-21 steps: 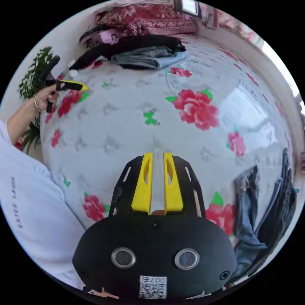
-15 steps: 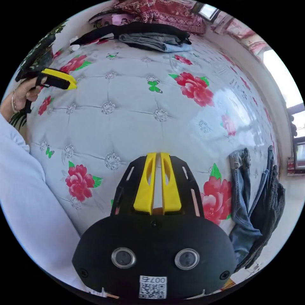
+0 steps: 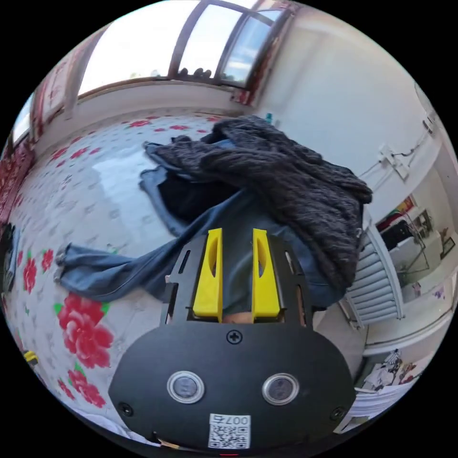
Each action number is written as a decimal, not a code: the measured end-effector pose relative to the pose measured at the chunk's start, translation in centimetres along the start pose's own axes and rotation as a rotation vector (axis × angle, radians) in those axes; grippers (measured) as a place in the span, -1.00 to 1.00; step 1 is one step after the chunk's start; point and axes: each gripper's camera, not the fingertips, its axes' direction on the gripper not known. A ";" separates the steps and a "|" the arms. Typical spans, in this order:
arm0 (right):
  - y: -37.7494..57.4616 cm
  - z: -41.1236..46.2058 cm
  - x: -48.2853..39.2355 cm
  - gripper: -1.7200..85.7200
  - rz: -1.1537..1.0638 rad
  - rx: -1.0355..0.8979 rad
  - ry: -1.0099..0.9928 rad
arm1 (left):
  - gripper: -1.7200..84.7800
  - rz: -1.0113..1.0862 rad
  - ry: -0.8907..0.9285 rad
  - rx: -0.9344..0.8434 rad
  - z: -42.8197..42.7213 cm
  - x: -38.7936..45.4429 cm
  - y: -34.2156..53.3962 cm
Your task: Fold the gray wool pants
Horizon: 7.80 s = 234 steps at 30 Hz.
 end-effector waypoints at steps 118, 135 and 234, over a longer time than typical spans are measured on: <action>-2.4 -9.6 -10.1 -0.96 -0.146 0.137 -1.288 | -0.81 -0.376 -0.084 0.623 -19.2 -21.0 17.8; 21.5 -2.7 -0.2 -0.85 -0.009 -0.285 -0.907 | -0.73 -0.379 -0.062 -0.054 -8.0 -19.4 30.6; 16.8 7.4 7.7 -0.77 0.160 -0.435 -0.716 | -0.70 -1.076 0.229 0.307 -4.4 -19.6 33.2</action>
